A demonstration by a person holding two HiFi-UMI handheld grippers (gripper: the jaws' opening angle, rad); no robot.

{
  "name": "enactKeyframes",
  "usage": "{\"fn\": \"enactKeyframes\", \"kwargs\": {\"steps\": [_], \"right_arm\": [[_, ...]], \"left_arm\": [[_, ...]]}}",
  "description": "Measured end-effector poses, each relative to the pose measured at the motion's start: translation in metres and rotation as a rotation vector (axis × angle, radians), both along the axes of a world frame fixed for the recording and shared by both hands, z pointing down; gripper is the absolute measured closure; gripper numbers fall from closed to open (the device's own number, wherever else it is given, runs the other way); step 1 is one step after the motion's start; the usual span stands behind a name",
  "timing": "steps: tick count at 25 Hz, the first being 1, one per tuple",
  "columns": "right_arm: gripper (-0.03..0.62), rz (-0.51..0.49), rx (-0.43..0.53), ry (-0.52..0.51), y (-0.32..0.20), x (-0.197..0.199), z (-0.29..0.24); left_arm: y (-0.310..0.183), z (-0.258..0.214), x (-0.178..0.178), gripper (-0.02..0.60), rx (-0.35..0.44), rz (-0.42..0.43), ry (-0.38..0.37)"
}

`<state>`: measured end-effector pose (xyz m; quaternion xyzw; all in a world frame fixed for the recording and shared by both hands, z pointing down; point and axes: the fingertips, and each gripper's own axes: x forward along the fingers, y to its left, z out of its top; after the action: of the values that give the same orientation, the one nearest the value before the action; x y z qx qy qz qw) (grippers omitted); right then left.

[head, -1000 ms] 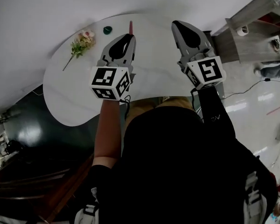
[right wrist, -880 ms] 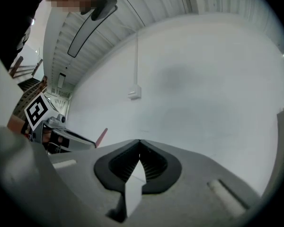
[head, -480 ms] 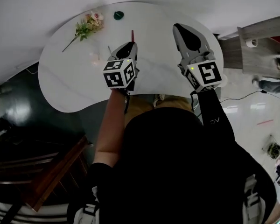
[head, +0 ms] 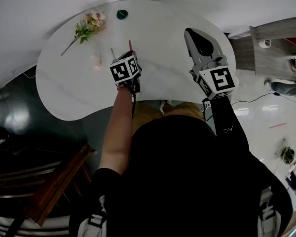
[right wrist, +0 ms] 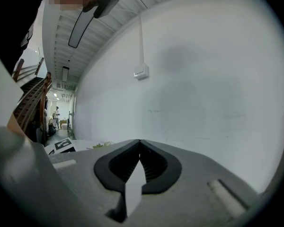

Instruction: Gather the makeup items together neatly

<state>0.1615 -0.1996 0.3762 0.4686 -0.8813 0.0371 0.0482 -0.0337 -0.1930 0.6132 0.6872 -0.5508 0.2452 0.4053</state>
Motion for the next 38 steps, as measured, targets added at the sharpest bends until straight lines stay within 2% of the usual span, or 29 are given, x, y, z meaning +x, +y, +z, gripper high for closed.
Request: {"fn": "enactKeyframes", "kwargs": {"steps": [3, 8, 9, 10, 15, 18, 24, 30, 33, 38], "right_arm": [[0.589, 0.005, -0.008, 0.006, 0.002, 0.004, 0.005], [0.589, 0.008, -0.017, 0.004, 0.007, 0.006, 0.008], [0.589, 0.011, -0.018, 0.001, 0.008, 0.007, 0.008], [0.589, 0.009, -0.016, 0.004, 0.008, 0.007, 0.007], [0.589, -0.002, -0.009, 0.008, 0.010, 0.006, 0.006], [0.589, 0.005, -0.003, -0.008, 0.010, 0.008, 0.003], [0.589, -0.008, 0.036, -0.024, 0.006, 0.005, -0.015], [0.589, -0.038, 0.076, -0.058, 0.002, -0.002, -0.029], [0.589, -0.041, 0.081, -0.071, 0.002, -0.004, -0.032], [0.589, 0.002, 0.062, -0.071, -0.011, -0.004, -0.028]], "left_arm": [[0.001, 0.013, -0.002, 0.535, -0.039, -0.013, -0.009], [0.001, 0.019, -0.005, 0.531, -0.051, -0.022, -0.026], [0.001, 0.019, -0.005, 0.495, -0.053, -0.017, -0.028], [0.001, 0.019, -0.003, 0.472, -0.052, -0.011, -0.027], [0.000, 0.007, -0.004, 0.472, -0.015, -0.002, -0.046], [-0.005, -0.016, -0.006, 0.472, 0.047, 0.004, -0.075], [-0.025, -0.114, -0.008, 0.472, 0.282, 0.027, -0.173], [-0.036, -0.199, -0.005, 0.472, 0.469, 0.050, -0.242], [-0.036, -0.212, -0.005, 0.472, 0.496, 0.062, -0.259], [-0.048, -0.198, -0.006, 0.477, 0.466, 0.081, -0.250]]}}
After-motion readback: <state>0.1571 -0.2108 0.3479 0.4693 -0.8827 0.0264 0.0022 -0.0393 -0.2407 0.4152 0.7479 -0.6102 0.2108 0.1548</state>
